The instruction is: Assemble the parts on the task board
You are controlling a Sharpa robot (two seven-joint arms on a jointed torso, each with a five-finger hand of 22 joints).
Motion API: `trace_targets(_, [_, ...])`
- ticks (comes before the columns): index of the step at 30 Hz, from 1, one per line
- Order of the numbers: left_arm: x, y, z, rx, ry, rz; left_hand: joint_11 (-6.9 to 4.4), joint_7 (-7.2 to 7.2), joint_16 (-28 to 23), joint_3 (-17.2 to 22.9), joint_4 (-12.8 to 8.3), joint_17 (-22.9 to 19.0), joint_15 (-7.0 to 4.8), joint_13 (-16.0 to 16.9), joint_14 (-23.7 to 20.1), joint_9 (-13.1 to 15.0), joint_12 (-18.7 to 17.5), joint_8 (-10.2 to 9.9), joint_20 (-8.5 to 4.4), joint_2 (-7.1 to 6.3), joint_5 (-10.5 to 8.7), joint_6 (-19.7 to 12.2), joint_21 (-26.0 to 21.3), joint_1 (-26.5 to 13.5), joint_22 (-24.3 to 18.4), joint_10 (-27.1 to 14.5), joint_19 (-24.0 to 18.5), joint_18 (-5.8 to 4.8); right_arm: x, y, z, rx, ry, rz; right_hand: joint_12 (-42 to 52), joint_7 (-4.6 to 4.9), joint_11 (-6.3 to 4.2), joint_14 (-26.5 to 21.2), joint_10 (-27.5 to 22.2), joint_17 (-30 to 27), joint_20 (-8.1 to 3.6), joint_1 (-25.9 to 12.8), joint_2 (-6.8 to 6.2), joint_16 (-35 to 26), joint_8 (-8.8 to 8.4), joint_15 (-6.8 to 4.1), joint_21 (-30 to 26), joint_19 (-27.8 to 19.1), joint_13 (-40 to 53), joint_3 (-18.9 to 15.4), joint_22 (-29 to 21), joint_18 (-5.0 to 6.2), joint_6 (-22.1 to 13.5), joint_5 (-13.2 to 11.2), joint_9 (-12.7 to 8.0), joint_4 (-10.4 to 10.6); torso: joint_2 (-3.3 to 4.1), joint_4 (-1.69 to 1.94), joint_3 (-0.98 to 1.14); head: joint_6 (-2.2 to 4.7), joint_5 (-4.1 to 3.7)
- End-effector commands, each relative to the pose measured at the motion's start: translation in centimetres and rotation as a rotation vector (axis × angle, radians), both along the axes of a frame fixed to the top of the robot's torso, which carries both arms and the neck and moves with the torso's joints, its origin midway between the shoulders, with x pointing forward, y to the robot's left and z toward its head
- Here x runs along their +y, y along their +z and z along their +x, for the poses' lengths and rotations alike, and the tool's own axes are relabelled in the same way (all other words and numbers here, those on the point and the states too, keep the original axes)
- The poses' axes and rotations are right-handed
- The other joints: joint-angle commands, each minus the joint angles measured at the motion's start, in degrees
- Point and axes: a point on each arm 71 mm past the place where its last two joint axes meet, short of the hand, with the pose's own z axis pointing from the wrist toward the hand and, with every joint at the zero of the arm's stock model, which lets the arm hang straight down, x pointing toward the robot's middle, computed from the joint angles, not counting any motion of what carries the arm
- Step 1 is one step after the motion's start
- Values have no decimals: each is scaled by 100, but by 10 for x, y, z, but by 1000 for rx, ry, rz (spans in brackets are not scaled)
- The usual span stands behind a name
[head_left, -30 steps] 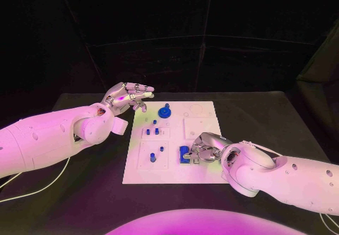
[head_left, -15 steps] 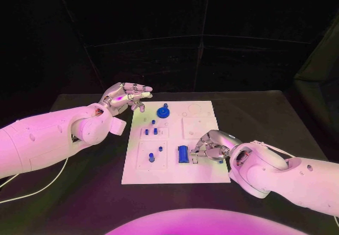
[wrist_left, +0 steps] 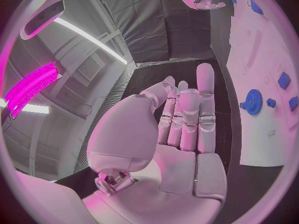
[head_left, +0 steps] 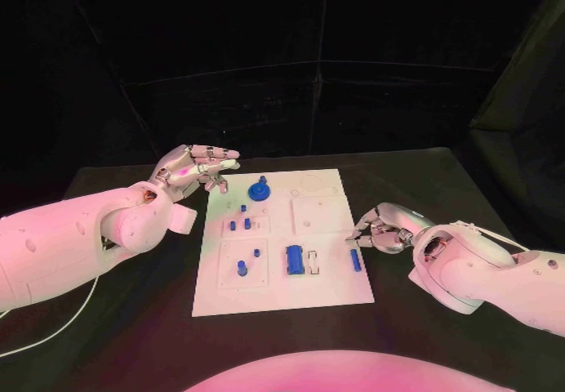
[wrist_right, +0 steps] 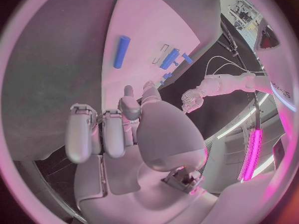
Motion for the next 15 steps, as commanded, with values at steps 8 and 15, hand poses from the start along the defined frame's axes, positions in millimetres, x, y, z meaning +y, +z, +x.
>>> trace_targets(8, [0, 0, -1, 0, -8, -12, -5, 36, 16, -25, -6, -5, -6, 7, -53, -7, 27, 10, 13, 3, 15, -15, -23, -5, -5, -46, 12, 75, -2, -10, 1, 58, 56, -172, -87, -16, 12, 326, -39, 35, 42, -119, -74, -31, -8, 25, -13, 81, -50, -189, 248, -76, 155, -13, 8, 125, 1, 15, -6, -29, -72])
trace_targets(15, [1, -2, -2, 3, -8, -12, -5, 36, 16, -25, -6, -5, -6, 7, -53, -7, 27, 10, 13, 3, 15, -15, -23, -5, -5, -46, 12, 75, 2, -15, 1, 80, 80, -234, -99, -46, -11, 326, -41, 33, 28, -158, -112, -36, 37, 7, -15, 81, -57, -252, 248, -75, 233, -47, 31, 182, 2, 34, -9, -29, -122])
